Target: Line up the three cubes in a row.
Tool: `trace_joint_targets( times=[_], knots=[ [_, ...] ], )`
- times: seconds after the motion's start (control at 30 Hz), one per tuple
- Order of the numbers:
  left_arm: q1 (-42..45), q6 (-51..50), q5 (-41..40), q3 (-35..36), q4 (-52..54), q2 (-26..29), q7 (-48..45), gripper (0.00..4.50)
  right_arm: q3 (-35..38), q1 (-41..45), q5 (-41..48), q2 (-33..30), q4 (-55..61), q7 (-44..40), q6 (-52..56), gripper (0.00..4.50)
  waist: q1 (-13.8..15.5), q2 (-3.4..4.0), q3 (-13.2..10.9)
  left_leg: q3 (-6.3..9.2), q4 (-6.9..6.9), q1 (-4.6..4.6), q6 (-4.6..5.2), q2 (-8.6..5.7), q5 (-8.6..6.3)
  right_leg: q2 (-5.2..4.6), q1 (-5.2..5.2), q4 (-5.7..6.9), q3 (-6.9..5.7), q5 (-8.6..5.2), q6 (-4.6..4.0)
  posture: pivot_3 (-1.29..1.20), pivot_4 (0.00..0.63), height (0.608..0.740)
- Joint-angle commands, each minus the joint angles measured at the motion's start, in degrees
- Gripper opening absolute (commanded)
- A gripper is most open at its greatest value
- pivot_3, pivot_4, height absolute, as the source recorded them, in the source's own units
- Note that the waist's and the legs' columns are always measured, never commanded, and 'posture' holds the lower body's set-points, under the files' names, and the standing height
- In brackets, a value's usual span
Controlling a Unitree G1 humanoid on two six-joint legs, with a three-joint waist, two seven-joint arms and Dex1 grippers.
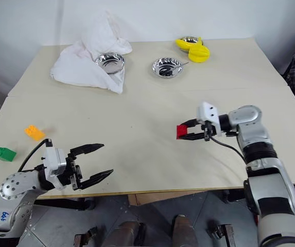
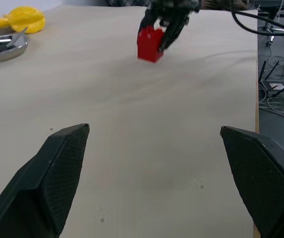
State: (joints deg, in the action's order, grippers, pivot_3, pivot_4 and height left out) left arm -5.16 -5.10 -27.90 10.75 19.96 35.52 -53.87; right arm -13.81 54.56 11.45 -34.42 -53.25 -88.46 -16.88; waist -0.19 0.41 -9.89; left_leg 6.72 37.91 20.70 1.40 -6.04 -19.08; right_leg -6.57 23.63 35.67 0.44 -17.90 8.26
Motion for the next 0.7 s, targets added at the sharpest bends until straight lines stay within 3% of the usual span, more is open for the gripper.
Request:
trace_joint_targets(
  times=[0.03, 0.3, 0.7],
  knots=[
    [-1.2, 0.07, -1.49, 1.76, 2.48, 0.55, 0.03, 4.5, -1.74, 2.61, 1.45, -0.33, -3.43, -4.04, -2.45, 1.52, 0.0, 0.0, 0.0, 0.03, 0.0, 0.05, 0.0, 0.0, 0.0, 0.0, 0.03, -0.01, -0.02, 0.0, 0.0, 0.0, 0.15, 0.74],
    [-4.43, 0.09, -1.55, 3.27, 4.56, 0.35, 0.75, 4.5, -6.53, 4.16, 3.39, -1.06, -8.01, -4.04, -2.81, 1.52, -0.08, 0.0, 0.0, 0.13, 0.1, 0.37, -0.01, 0.02, 0.0, 0.01, 0.25, 0.0, -0.09, 0.0, 0.0, 0.0, 0.15, 0.74],
    [-5.2, -0.7, -2.32, 4.9, 4.65, 1.8, 0.08, 4.5, -8.69, 3.89, 3.98, -5.05, -14.04, -4.04, -11.94, 1.52, 0.05, 0.0, 0.0, 0.24, 0.17, 0.37, -0.01, -0.04, 0.0, -0.01, 0.17, -0.01, -0.08, 0.0, 0.0, 0.0, 0.15, 0.74]
  ],
)
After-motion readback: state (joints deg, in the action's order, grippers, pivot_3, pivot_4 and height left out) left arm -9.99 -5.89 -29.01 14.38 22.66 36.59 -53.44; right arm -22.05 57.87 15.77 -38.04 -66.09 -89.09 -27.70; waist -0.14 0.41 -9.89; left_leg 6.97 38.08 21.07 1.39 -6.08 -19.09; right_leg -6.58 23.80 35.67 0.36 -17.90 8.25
